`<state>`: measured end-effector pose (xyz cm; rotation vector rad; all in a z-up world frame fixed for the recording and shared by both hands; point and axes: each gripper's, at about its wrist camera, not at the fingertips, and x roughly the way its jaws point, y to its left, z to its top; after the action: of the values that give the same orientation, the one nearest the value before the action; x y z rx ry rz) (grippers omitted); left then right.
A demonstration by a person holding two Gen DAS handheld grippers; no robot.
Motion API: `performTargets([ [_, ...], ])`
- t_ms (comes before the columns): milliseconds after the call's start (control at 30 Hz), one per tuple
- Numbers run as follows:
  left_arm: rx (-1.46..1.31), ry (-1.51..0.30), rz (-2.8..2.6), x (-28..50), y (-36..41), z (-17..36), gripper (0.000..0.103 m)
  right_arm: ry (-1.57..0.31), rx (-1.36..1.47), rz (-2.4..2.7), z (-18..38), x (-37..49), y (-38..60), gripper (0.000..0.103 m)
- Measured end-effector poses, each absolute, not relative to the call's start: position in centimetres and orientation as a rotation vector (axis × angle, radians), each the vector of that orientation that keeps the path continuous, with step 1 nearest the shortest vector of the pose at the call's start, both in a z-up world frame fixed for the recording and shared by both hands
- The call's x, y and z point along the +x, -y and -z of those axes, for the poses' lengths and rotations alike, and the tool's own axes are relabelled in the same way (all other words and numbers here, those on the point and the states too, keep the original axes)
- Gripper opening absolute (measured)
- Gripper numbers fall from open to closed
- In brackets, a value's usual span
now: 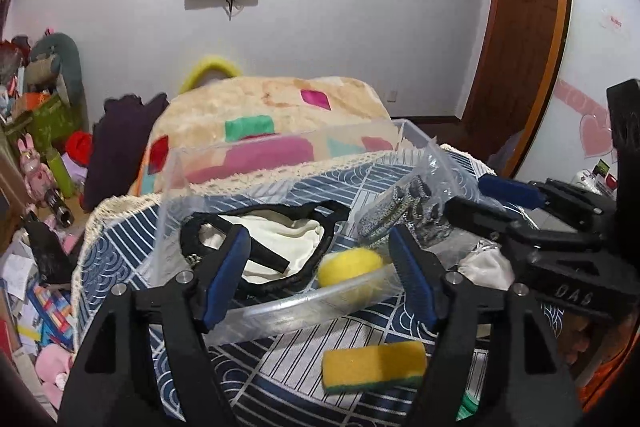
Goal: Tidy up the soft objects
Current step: 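Carry the sock bag into the box with the right tool while the left drops the ball in, then grasp the white cloth pouch with the right tool while the left grasps the yellow-green sponge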
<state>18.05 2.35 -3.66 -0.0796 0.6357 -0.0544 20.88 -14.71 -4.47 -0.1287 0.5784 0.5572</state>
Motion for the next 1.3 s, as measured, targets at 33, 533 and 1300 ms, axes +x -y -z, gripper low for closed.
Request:
performTargets([
  [33,-0.070,-0.624,0.049,17.6,-2.2,3.4,0.081,-0.566,-0.125,-0.554,4.1,20.6,15.0,0.055],
  [533,-0.030,-0.558,0.028,12.3,-0.7,2.8,0.102,-0.457,-0.128,-0.520,2.9,16.2,17.9,0.083],
  [1300,-0.166,-0.714,0.077,12.7,0.2,10.3,0.079,-0.687,-0.077,-0.455,10.9,17.8,19.1,0.068],
])
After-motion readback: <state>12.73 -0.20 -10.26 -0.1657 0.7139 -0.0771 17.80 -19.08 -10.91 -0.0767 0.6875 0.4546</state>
